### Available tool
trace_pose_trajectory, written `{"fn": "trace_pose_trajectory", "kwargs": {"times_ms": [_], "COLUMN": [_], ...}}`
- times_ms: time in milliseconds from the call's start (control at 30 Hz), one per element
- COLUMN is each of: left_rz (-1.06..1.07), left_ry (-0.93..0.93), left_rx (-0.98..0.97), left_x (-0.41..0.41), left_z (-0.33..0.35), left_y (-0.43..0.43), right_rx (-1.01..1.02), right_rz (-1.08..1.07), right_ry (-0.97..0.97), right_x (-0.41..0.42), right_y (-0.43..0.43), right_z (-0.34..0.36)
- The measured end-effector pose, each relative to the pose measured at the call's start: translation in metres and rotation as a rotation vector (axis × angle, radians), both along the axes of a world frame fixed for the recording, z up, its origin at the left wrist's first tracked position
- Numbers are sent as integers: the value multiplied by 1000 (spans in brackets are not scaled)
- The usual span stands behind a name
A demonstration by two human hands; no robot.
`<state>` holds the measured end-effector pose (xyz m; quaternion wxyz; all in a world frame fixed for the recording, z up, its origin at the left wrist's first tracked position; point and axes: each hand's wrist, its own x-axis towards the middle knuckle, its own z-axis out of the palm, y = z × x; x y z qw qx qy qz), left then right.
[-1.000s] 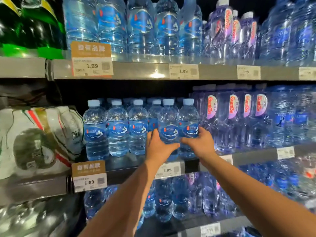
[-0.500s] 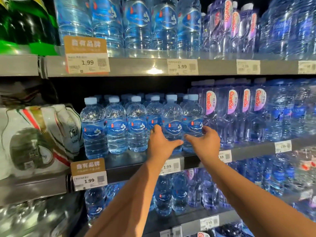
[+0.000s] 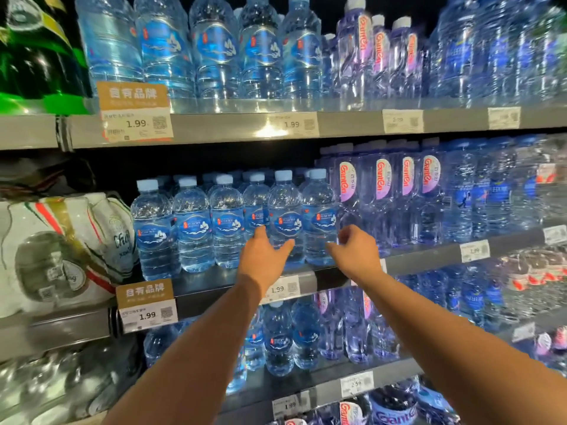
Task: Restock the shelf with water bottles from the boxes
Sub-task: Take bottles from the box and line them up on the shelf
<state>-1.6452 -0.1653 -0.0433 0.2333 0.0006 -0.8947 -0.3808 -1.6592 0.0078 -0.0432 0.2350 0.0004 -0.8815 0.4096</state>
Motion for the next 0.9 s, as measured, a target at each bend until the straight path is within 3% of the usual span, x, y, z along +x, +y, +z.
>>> {"fn": "trace_pose_trajectory", "kwargs": {"times_ms": [167, 300, 700, 900], "left_rz": [99, 161, 169, 111], "left_ry": [-59, -163, -397, -455], "left_rx": [-266, -454, -704, -717], "left_x": [31, 65, 153, 215], "left_z": [2, -6, -29, -46], "left_y": [11, 33, 82, 92], "right_rx": [528, 721, 842, 878], "right_rz": [138, 206, 250, 249], "right_ry": [-145, -170, -223, -310], "right_x": [23, 45, 129, 190], "right_y": [20, 31, 69, 77], "right_z": [15, 13, -9, -28]}}
